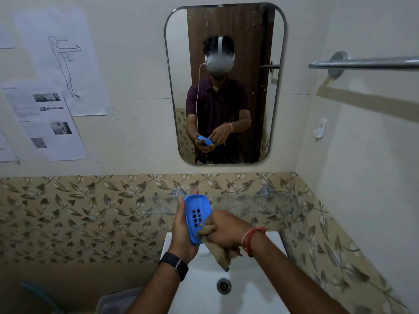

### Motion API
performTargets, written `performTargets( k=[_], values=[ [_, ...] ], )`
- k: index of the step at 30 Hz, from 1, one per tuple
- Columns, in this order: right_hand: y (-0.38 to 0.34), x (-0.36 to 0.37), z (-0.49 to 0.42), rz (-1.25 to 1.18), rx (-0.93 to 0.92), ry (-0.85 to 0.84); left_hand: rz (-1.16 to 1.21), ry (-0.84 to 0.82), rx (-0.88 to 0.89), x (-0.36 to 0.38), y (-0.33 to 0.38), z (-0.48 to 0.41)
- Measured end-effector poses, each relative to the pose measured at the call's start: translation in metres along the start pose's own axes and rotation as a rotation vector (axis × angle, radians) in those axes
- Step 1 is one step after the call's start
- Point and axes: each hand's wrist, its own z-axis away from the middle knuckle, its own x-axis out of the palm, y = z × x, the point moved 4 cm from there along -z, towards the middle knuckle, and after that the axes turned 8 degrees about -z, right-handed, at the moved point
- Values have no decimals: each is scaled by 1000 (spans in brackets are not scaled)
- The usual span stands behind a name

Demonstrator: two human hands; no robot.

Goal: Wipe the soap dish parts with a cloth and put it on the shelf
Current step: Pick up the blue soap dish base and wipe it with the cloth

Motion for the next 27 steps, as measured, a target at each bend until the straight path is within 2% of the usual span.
performTargets(
  k=[4,6,8,10,12,14,16,18,20,22,25,27],
  values=[
    [10,2,5,-367,-80,-90,-39,-19,17,9,-1,1],
    [21,5,8,-694,-119,-71,-55,-27,13,11,3,0],
    [32,0,13,-1065,-153,65,-66,-2,30,5,6,-3],
    [51,-13,18,-1270,-132,353,-75,15,37,-1,9,-4],
    [65,-22,24,-1146,-136,565,-77,16,25,-6,9,-4],
    [63,-24,28,-807,-188,646,-71,21,8,-7,8,-4],
    [52,-16,25,-422,-241,638,-86,30,-4,-1,6,-5],
    [40,1,19,-93,-240,554,-124,32,-5,7,5,-6],
    [36,15,14,-1,-197,501,-133,45,30,10,7,-8],
    [37,23,13,-190,-167,451,-89,75,65,7,9,-9],
    [44,33,17,-924,-163,299,30,133,71,0,5,-10],
    [51,39,20,-1415,-124,357,61,183,105,-3,6,-11]
  ],
)
